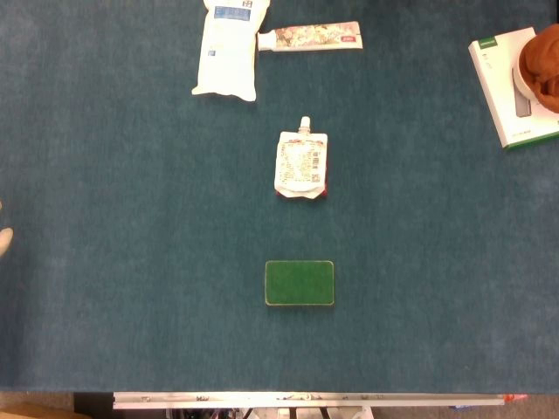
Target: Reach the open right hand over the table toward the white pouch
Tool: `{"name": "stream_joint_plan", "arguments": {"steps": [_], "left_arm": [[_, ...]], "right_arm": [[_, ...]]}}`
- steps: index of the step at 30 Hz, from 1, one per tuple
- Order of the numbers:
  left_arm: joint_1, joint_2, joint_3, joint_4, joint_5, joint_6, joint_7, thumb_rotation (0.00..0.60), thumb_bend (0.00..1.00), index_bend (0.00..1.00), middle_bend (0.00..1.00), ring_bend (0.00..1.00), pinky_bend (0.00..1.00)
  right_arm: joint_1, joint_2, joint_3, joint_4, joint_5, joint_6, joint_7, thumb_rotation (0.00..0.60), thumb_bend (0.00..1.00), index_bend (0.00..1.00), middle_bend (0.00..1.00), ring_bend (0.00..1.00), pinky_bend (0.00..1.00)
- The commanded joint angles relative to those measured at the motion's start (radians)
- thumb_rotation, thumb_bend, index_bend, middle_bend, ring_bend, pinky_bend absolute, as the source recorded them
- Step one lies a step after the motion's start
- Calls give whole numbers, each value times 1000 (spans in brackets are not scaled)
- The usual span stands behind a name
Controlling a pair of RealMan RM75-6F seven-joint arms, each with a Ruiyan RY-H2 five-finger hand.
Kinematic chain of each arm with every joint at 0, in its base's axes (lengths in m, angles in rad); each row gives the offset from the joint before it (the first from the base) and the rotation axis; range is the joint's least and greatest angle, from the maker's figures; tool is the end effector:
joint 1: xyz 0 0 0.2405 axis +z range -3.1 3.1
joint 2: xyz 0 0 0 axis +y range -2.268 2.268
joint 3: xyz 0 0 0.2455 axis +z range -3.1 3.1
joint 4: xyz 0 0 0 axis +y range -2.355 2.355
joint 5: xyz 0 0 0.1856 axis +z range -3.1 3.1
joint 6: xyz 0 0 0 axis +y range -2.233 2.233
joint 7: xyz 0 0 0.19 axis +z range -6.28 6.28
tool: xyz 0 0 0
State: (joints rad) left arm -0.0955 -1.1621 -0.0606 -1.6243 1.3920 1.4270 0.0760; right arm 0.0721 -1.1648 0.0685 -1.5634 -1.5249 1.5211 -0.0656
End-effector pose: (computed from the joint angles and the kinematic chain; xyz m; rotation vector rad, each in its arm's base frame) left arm -0.3057 0.2279 0.1608 -1.3379 -0.9682 -0.8185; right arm -0.2912 -0.2240 0.1747 1.3855 -0.8099 0.8922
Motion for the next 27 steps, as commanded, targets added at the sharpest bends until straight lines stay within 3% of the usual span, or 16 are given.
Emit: {"name": "stream_joint_plan", "arguments": {"steps": [1,27], "left_arm": [[-1,-1,0,4,0,-1,-3,600,203,498,465,325,445],[9,12,7,-22,11,14,0,600,204,499,465,325,445]], "right_arm": [[-1,1,1,-2,-1,2,-1,534,126,624,512,321,188],[0,-5,-4,-13,-9,-1,-1,534,121,624,512,321,189]]}}
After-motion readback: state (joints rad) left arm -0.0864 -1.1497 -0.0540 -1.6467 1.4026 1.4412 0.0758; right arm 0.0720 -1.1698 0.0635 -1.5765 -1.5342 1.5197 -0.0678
